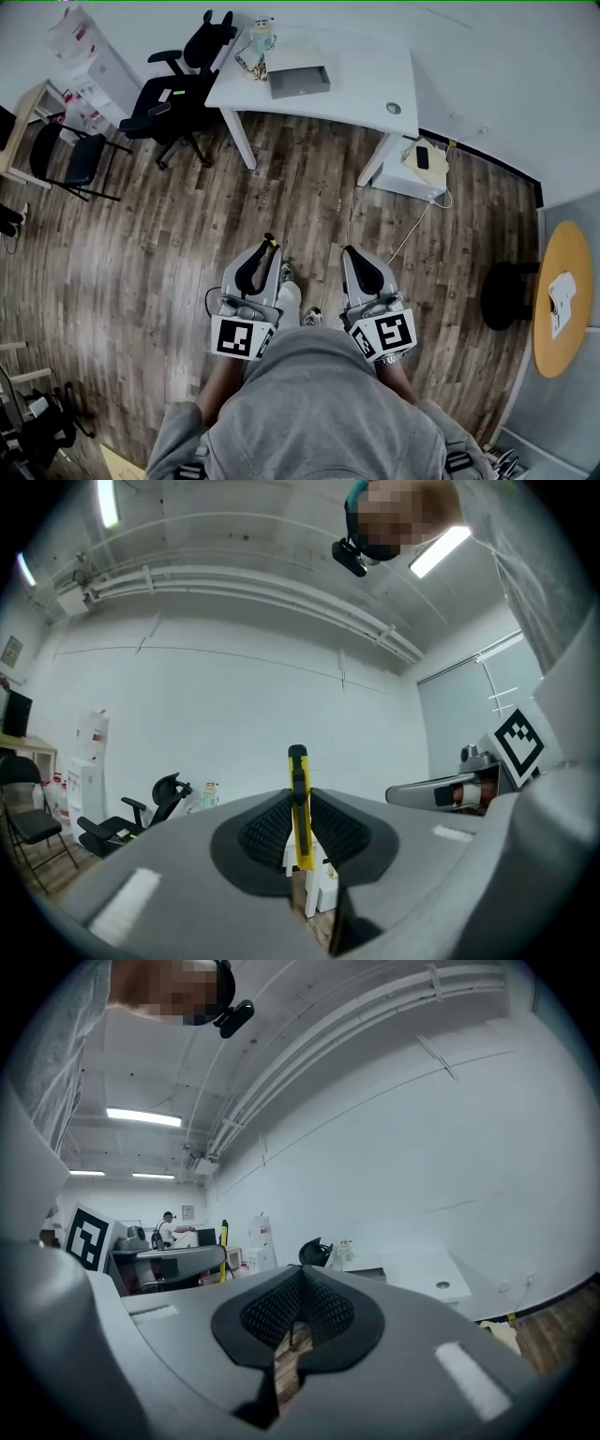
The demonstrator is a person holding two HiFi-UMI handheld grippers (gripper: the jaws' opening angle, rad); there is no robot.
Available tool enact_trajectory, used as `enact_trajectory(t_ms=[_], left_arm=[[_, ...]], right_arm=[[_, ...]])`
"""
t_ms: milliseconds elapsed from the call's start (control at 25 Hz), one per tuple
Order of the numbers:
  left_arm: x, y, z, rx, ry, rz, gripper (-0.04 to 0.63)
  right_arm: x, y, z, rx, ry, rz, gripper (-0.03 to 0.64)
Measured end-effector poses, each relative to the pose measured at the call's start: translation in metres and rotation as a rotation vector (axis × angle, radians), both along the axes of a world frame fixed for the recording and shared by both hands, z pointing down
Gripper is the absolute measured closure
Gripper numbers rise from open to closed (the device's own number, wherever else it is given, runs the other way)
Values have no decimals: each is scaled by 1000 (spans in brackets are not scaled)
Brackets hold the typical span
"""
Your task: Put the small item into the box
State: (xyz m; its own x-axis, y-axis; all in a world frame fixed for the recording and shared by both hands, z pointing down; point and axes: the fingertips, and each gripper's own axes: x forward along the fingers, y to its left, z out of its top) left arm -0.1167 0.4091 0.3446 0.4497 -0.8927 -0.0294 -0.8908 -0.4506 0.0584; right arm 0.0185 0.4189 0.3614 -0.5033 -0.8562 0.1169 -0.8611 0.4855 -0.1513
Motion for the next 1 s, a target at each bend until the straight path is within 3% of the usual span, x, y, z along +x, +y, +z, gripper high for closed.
enact_trajectory(t_ms=[480, 1000], left_arm=[[-1, -93, -5, 6, 1, 77, 531], [-47, -181, -9, 33, 24, 92, 532]], right_arm=[[-12, -85, -4, -15, 19, 41, 601], [-55, -170, -8, 2, 40, 62, 601]])
